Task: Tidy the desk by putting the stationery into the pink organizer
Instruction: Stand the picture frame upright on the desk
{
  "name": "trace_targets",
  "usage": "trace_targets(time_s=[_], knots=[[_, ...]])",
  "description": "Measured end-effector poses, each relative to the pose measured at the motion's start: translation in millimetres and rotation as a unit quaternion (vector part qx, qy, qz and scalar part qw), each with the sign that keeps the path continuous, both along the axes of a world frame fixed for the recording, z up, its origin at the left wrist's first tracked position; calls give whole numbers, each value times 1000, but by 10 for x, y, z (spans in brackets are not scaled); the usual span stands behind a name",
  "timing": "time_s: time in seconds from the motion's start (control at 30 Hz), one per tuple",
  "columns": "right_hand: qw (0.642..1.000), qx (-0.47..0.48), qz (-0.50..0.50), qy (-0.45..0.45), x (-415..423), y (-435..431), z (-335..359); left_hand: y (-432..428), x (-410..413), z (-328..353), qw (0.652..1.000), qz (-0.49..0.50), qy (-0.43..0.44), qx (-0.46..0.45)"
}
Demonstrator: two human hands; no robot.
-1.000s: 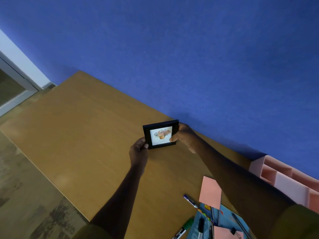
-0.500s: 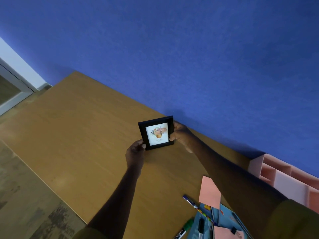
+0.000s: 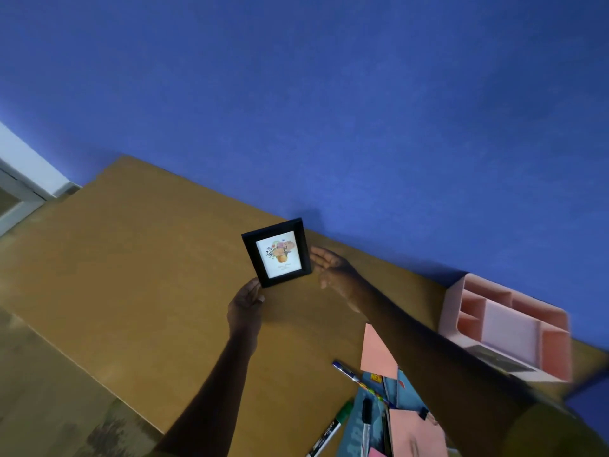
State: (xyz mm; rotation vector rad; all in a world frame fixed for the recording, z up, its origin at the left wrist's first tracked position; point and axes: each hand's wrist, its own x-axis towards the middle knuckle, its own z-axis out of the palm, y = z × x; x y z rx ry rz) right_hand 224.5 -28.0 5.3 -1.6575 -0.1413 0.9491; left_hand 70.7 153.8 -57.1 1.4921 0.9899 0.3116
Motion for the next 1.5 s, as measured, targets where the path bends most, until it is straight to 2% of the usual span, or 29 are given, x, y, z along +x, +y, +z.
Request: trace_targets(time_s=[0.43, 0.63, 0.8, 0.9, 1.03, 1.17, 1.27, 1.37, 1.5], knots=[[1000, 2, 13, -20, -196, 20, -28, -4, -6, -37, 998, -49, 32, 38], [1000, 6, -17, -3, -397, -181, 33, -283, -76, -58, 993, 10, 79, 85], [997, 44, -53, 27, -703, -580, 73, -802, -182, 159, 992, 31, 102, 73], [992, 72, -91, 55, -890, -916, 150, -1161, -306, 255, 993, -4, 92, 80], [980, 99, -151, 80, -1186, -1623, 128, -1746, -420, 431, 990, -99, 53, 82], [964, 113, -226, 80, -1436, -2305, 185, -2318, -397, 604, 984, -178, 17, 3], [953, 125, -270, 59, -1636, -2765, 226, -2747, -301, 744, 972, -232, -5, -26], [916, 146, -368, 59, -1922, -3410, 226, -3368, -263, 949, 945, -326, -14, -24], [898, 181, -397, 64, -1969, -3657, 270, -3725, -163, 920, 921, -388, -27, -33]])
